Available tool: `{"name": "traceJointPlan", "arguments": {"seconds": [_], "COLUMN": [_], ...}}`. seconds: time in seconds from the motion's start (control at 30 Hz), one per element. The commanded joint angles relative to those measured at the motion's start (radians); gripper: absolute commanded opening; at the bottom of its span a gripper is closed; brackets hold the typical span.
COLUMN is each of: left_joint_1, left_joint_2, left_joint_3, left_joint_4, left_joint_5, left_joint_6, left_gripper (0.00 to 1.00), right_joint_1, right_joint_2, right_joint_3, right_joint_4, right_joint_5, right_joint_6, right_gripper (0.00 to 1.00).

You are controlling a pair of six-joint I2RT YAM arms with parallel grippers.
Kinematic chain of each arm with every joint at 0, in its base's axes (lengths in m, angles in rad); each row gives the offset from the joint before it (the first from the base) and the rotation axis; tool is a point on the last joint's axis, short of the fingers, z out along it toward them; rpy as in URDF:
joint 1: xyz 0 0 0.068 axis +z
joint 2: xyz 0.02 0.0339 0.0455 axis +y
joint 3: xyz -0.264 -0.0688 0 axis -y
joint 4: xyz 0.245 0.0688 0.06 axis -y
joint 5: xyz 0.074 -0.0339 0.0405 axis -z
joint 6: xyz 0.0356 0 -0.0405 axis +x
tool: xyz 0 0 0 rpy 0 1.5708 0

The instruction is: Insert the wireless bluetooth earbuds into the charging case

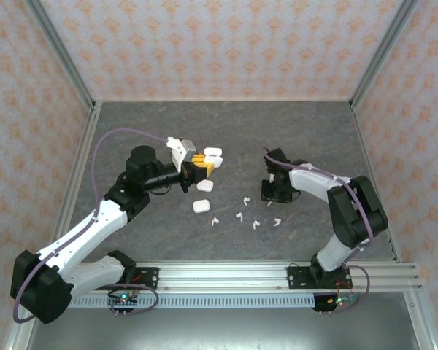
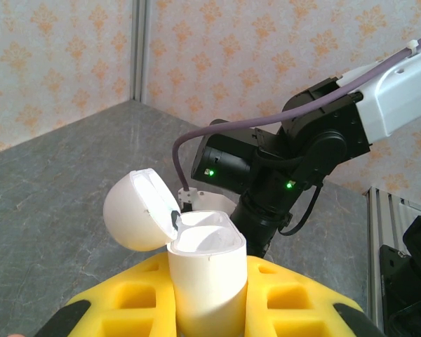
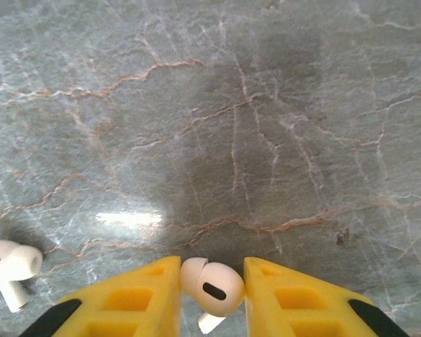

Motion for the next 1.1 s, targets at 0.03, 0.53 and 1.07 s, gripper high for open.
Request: {"name": "traceJointPlan", "arguments": {"seconds": [0.03, 0.53, 1.07], "left_joint_1": [-0.005, -0.003, -0.025], "left_joint_2": [0.027, 0.237, 0.257], "left_joint_3": [-0.018, -0.003, 0.048], "left_joint_4": [0.089, 0.419, 0.361], "left_joint_5": [-0.005, 0.129, 0.196], "left_joint_6": [-0.042, -0.226, -0.183], "left_gripper": [0.0, 0.0, 0.0], "right_joint_1": [0.004, 0.137, 0.272], "right_joint_2": [-0.138, -0.589, -0.516], "right_joint_3": [0.011, 0.112, 0.271], "right_joint_4": [-0.009, 0.139, 0.234], "right_joint_5": [0.017, -0.045, 0.015], "right_joint_6": [-0.034, -0.143, -0.242], "right_gripper": [0.27, 0.26, 0.26]}}
